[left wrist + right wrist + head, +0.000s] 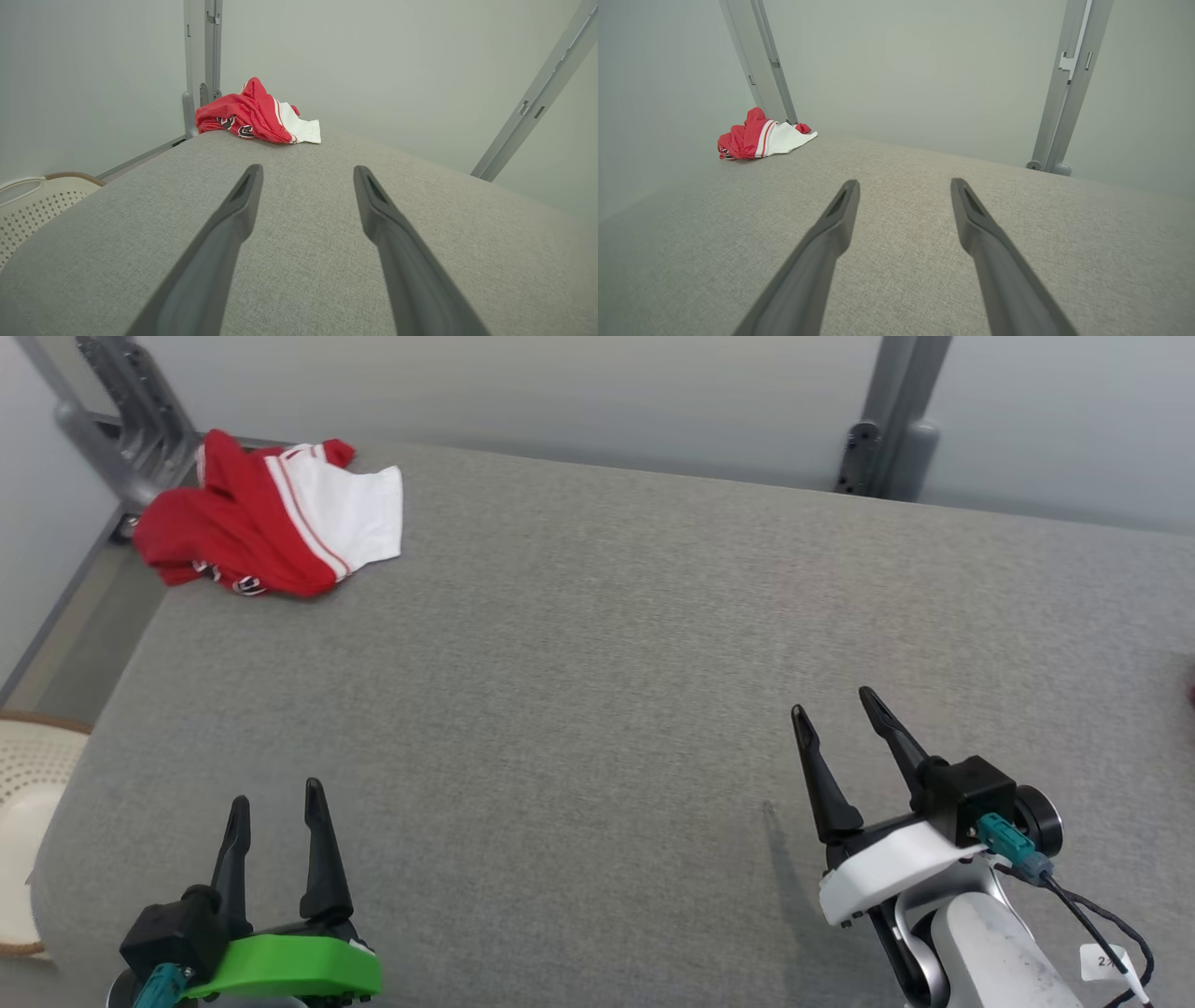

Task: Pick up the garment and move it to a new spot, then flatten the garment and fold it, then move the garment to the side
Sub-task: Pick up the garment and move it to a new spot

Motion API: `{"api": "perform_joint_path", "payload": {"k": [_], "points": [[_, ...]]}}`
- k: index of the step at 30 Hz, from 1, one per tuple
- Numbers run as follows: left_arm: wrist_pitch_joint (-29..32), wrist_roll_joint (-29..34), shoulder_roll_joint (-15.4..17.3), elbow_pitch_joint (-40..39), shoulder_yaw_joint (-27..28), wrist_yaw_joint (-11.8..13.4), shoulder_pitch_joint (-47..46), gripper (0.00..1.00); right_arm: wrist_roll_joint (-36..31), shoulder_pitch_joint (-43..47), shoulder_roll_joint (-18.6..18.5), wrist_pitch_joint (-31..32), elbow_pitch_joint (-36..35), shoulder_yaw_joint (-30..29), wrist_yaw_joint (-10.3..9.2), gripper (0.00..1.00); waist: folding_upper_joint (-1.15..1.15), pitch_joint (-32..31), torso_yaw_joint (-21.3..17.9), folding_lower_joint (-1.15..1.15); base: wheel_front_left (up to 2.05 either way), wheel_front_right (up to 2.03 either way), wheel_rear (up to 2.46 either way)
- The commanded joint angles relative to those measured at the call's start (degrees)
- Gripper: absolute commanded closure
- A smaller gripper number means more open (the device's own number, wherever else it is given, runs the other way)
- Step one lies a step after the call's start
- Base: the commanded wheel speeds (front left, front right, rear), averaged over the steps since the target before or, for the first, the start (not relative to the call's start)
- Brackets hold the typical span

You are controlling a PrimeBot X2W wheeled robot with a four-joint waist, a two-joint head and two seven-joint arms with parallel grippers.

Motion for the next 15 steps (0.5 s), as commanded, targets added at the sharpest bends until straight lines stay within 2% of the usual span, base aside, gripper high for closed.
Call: {"api": "perform_joint_path", "payload": {"k": [1, 8, 15], "points": [[0.0, -0.11, 0.12, -0.34, 0.28, 0.32, 0.59, 0.0, -0.27, 0.02, -0.13, 0.15, -0.04, 0.18, -0.08, 0.0, 0.0, 0.46, 9.11, 0.0, 0.0, 0.0, 0.0], [0.01, -1.17, 0.11, -0.97, 0.61, 0.7, 1.87, 0.0, -0.84, -0.21, -0.15, 0.68, -0.62, 1.06, -0.08, 0.0, 0.0, 0.68, 14.28, 0.0, 0.0, 0.0, 0.0], [0.01, -2.1, 0.1, -1.92, 0.41, 1.22, 2.57, 0.0, -1.35, -1.14, -0.19, 1.39, -1.67, 2.15, -0.08, 0.0, 0.0, 2.08, 15.26, 0.0, 0.0, 0.0, 0.0]]}}
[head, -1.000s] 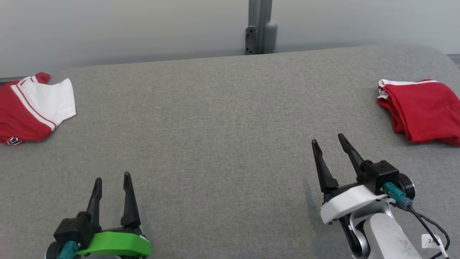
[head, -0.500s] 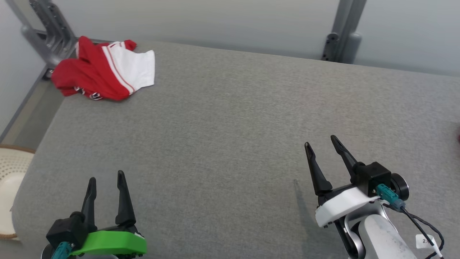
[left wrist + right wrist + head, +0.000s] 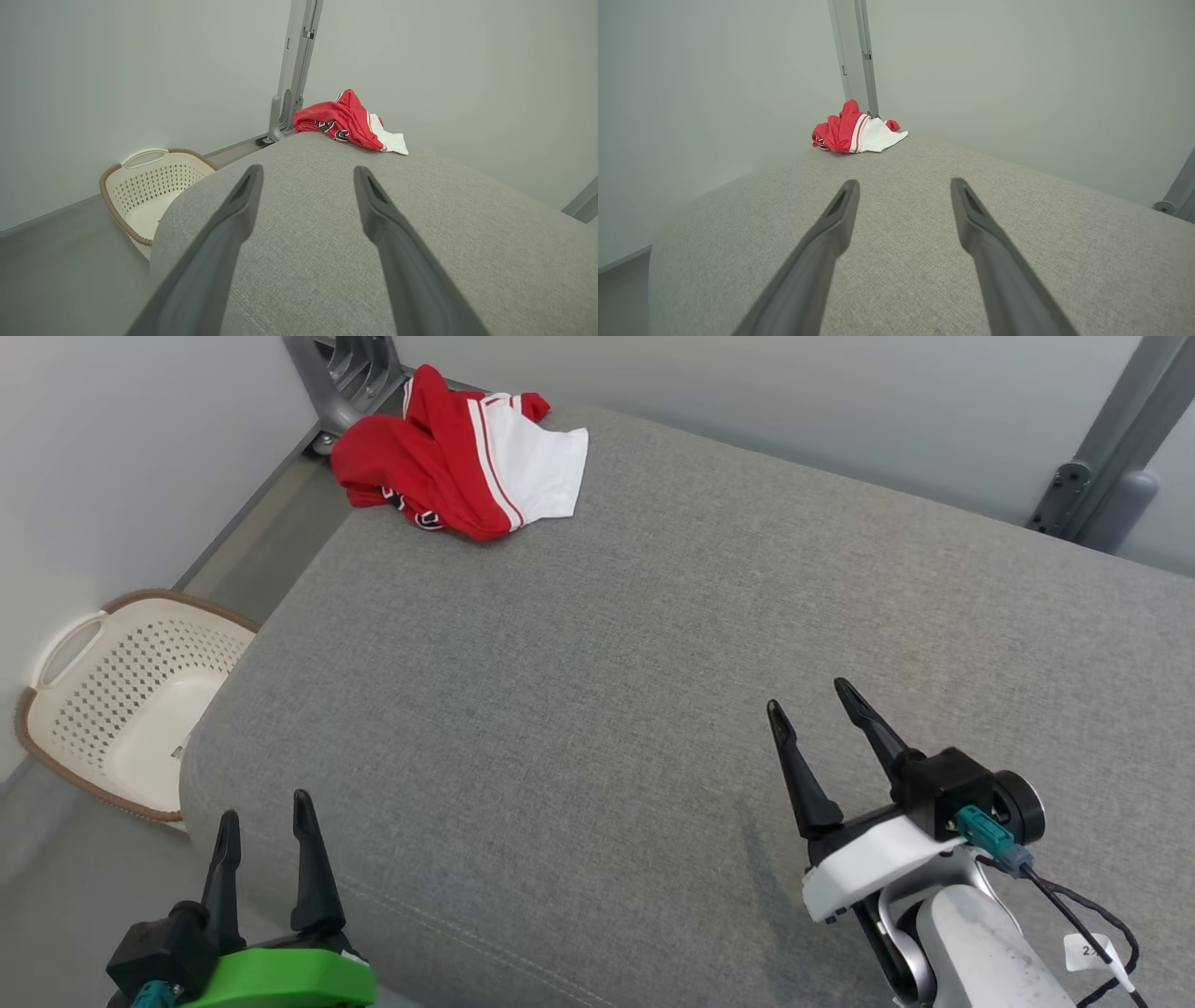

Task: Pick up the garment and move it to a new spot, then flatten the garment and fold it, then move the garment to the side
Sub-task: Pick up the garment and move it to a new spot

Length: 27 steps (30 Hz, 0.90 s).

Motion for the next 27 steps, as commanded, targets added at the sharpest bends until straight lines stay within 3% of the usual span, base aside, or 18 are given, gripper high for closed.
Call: {"api": "perform_joint_path", "payload": {"k": [1, 9, 14, 22, 27], "points": [[0.02, -0.58, 0.09, -0.04, -0.19, 0.22, 0.71, 0.0, -0.52, -0.42, -0.27, 0.23, -0.45, -0.19, -0.08, 0.0, 0.0, 1.32, 1.02, 0.0, 0.0, 0.0, 0.0], [0.03, -0.65, 0.09, -0.25, 0.15, -0.27, -2.02, 0.0, -3.36, -0.91, -0.26, 1.45, -4.18, -3.44, -0.08, 0.0, 0.0, 6.13, -0.02, 0.0, 0.0, 0.0, 0.0], [0.02, 4.67, 1.44, 0.5, 2.37, -2.59, -8.22, 0.0, -5.2, -2.46, -0.26, 2.46, -8.21, -4.61, -0.08, 0.0, 0.0, 10.42, -3.75, 0.0, 0.0, 0.0, 0.0], [0.35, 9.82, 10.14, 8.08, 4.35, -5.89, -26.62, 0.0, -7.94, -5.09, -0.43, 4.49, -13.72, -4.83, -0.08, 0.0, 0.0, 17.08, -12.12, 0.0, 0.0, 0.0, 0.0], [4.79, 7.68, 14.45, 16.45, 4.48, -7.73, -39.95, 0.0, -8.53, -5.91, -1.49, 6.27, -17.3, -6.01, -0.08, 0.0, 0.0, 21.93, -17.05, 0.0, 0.0, 0.0, 0.0]]}}
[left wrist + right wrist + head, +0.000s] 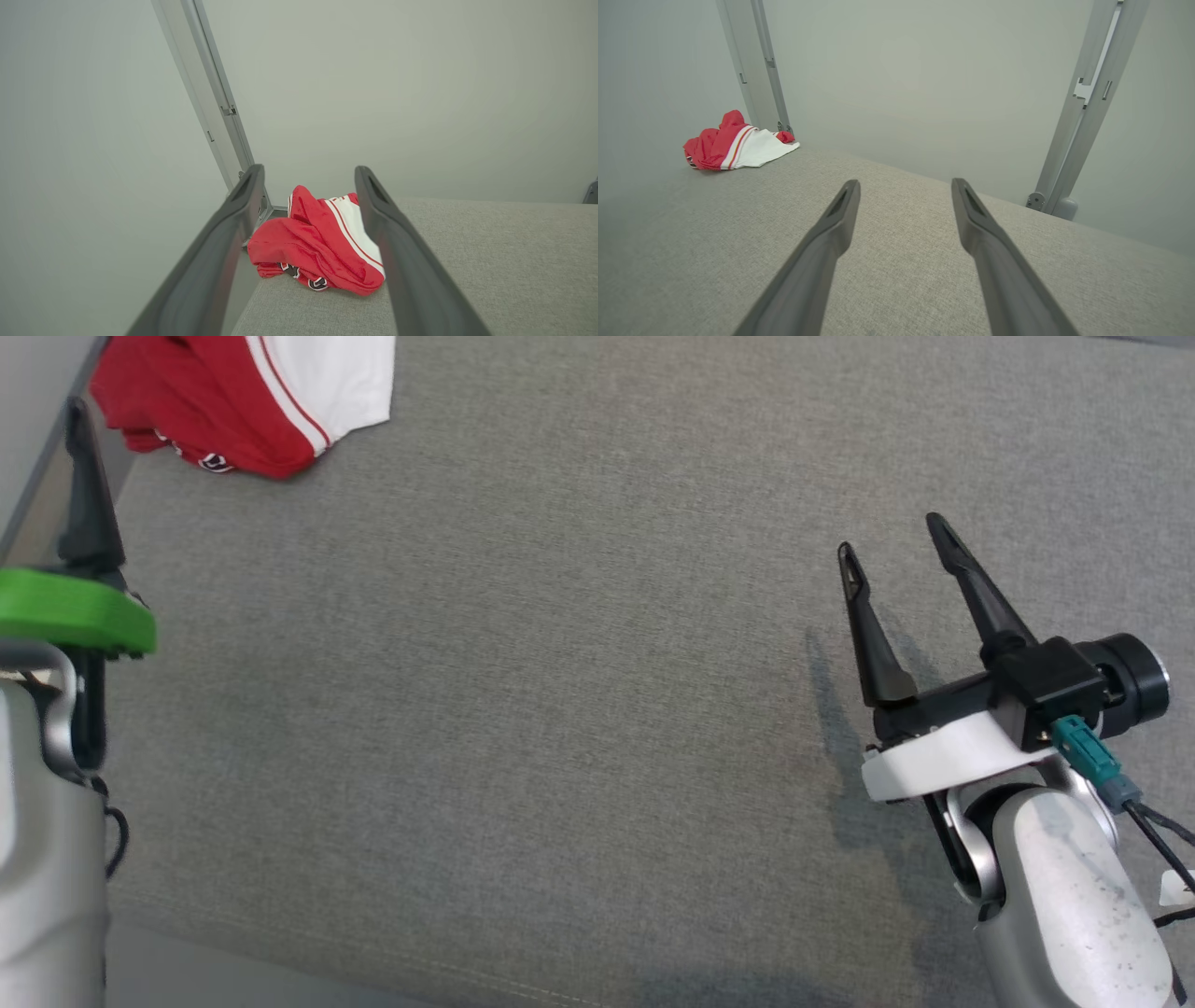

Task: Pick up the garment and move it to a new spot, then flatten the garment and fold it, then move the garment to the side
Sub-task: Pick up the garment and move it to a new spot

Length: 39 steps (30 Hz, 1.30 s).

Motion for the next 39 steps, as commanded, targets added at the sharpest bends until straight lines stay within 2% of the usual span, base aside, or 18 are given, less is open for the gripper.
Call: {"api": "perform_joint_path", "payload": {"k": [1, 6, 11, 17, 23, 24, 26, 27, 28, 34, 39], "points": [[1.0, -1.07, 1.08, 2.22, 0.36, -0.45, -3.65, 0.0, -0.24, -0.87, -0.51, 0.35, -1.21, -0.49, -0.08, 0.0, 0.0, 7.8, -7.3, 0.0, 0.0, 0.0, 0.0], [5.9, -5.85, 3.84, 12.05, 2.35, -1.2, -13.23, 0.0, -0.54, -1.75, -0.9, 1.29, -5.25, -1.43, -0.08, 0.0, 0.0, 13.01, -11.37, 0.0, 0.0, 0.0, 0.0], [10.52, -7.34, 6.78, 19.86, 0.52, -1.76, -18.24, 0.0, -0.84, -1.91, -0.8, 1.53, -8.39, -2.08, -0.08, 0.0, 0.0, 17.4, -14.1, 0.0, 0.0, 0.0, 0.0], [14.46, -8.72, 9.48, 27.41, -1.04, -1.92, -21.07, 0.0, -1.36, -2.01, -0.76, 1.35, -10.71, -2.54, -0.08, 0.0, 0.0, 19.85, -15.46, 0.0, 0.0, 0.0, 0.0], [15.69, -9.54, 10.46, 33.49, -0.73, -1.03, -22.43, 0.0, -1.25, -2.61, -0.3, 0.5, -11.41, -2.0, -0.08, 0.0, 0.0, 19.74, -15.63, 0.0, 0.0, 0.0, 0.0], [15.82, -9.7, 10.26, 34.31, -0.75, -1.15, -22.47, 0.04, -1.08, -2.71, -0.18, 0.26, -11.22, -1.7, -0.08, 0.0, 0.0, 19.55, -15.61, 0.0, 0.0, 0.0, 0.0], [15.66, -9.84, 10.25, 35.44, -1.11, -1.38, -22.58, 0.6, -0.86, -2.9, -0.07, -0.19, -11.0, -1.38, -0.08, 0.0, 0.0, 19.13, -15.55, 0.0, 0.0, 0.0, 0.0], [14.95, -9.69, 10.52, 35.67, -1.4, -1.47, -22.63, 0.92, -0.84, -3.0, 0.0, -0.39, -10.84, -1.31, -0.08, 0.0, 0.0, 18.88, -15.53, 0.0, 0.0, 0.0, 0.0], [14.0, -9.49, 10.9, 35.76, -1.46, -1.43, -22.67, 1.0, -0.88, -3.0, 0.02, -0.56, -10.61, -1.34, -0.08, 0.0, 0.0, 18.47, -15.49, 0.0, 0.0, 0.0, 0.0], [9.01, -8.21, 13.6, 36.16, -2.35, -1.48, -23.8, 1.0, -0.32, -3.17, 0.46, -2.19, -8.34, -1.4, -0.08, 0.0, 0.0, 14.53, -15.9, 0.0, 0.0, 0.0, 0.0], [7.82, -7.32, 15.72, 35.39, -4.67, -1.87, -24.83, 1.0, 0.98, -2.49, 0.75, -3.93, -4.93, -1.18, -0.08, 0.0, 0.0, 8.65, -16.68, 0.0, 0.0, 0.0, 0.0]]}}
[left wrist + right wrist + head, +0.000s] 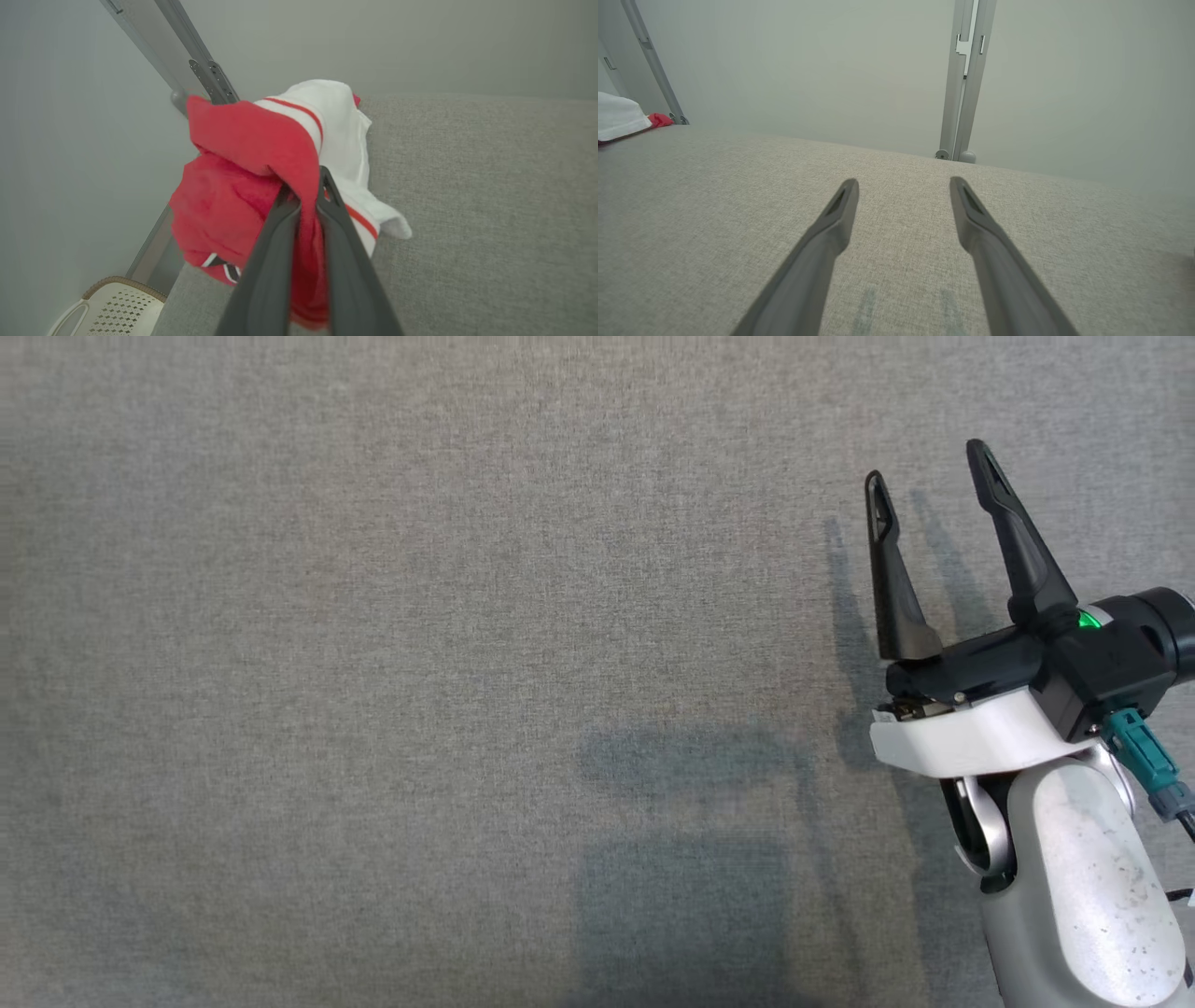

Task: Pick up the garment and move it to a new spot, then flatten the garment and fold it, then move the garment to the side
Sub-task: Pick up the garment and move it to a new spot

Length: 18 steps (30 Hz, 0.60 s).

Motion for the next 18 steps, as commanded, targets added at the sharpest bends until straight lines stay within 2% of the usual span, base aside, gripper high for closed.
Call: {"api": "perform_joint_path", "payload": {"k": [1, 6, 8, 18], "points": [[-0.19, 0.42, 1.36, -0.79, -0.78, -0.18, -1.12, 1.0, 0.67, 0.43, -0.02, -0.59, 0.79, -0.09, -0.08, 0.0, 0.0, -5.43, -0.9, -0.01, 0.0, 0.0, 0.0], [0.84, 0.01, 2.68, -4.81, -4.96, -0.33, -1.55, 1.0, 2.65, 1.96, 0.11, -2.1, 4.0, -0.82, -0.08, 0.0, 0.0, -12.21, -1.99, -0.01, 0.0, 0.0, 0.0], [2.25, -1.12, 3.37, -9.15, -8.3, -0.31, -1.42, 1.0, 4.26, 3.18, 0.14, -2.83, 5.48, -1.58, -0.08, 0.0, 0.0, -15.83, -2.79, -0.01, 0.0, 0.0, 0.0], [9.06, -3.6, 1.91, -27.04, -17.02, -0.33, 0.71, 1.0, 7.49, 6.67, 0.15, -3.91, 8.53, -2.97, -0.08, 0.0, 0.0, -23.75, -7.13, -0.01, 0.0, 0.0, 0.0]]}}
